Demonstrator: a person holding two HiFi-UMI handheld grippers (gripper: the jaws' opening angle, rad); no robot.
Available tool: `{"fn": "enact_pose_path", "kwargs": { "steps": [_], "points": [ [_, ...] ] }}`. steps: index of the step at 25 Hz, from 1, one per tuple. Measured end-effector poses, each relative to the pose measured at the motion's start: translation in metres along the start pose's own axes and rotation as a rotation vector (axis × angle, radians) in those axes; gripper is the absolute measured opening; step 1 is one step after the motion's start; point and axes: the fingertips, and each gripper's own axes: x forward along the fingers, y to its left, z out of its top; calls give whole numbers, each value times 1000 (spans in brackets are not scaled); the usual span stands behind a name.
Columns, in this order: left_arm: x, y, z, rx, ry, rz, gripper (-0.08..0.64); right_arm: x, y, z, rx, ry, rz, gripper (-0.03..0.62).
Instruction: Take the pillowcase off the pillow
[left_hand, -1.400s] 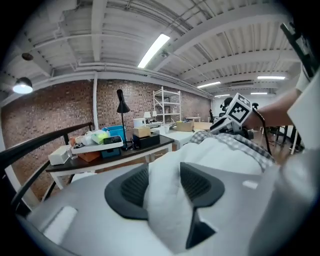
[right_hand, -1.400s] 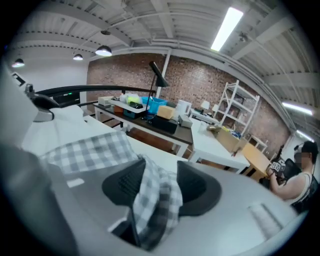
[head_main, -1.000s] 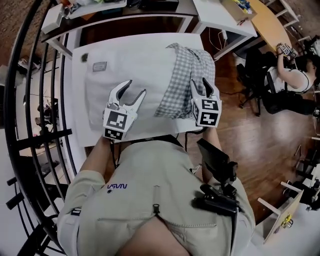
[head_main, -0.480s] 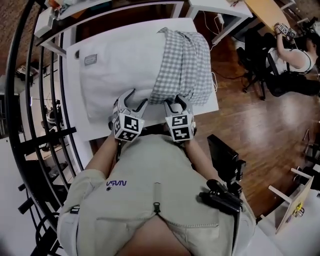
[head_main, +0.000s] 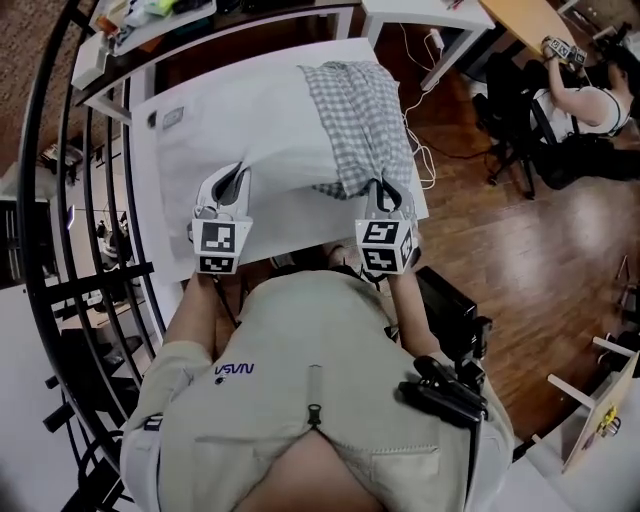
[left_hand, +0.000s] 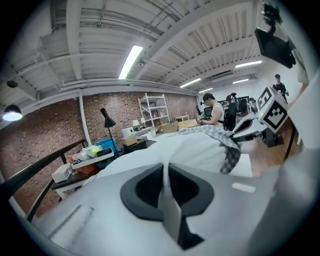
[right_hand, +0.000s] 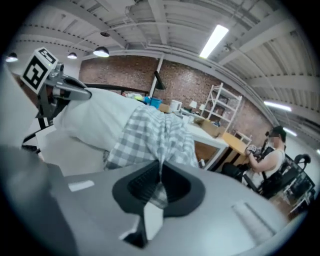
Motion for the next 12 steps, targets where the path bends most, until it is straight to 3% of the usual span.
{"fn": "enact_pose_path", "kwargs": {
  "steps": [3, 6, 12],
  "points": [
    [-6, 9, 6, -77, -29, 19, 23, 0, -33, -7, -15, 16, -59, 14],
    [-6, 6, -12, -180, -6, 19, 23, 13, -53, -39, -20, 83, -84, 14],
    [5, -26, -63, -221, 108, 13, 23, 41, -46, -105, 7, 211, -5, 14]
  ]
}}
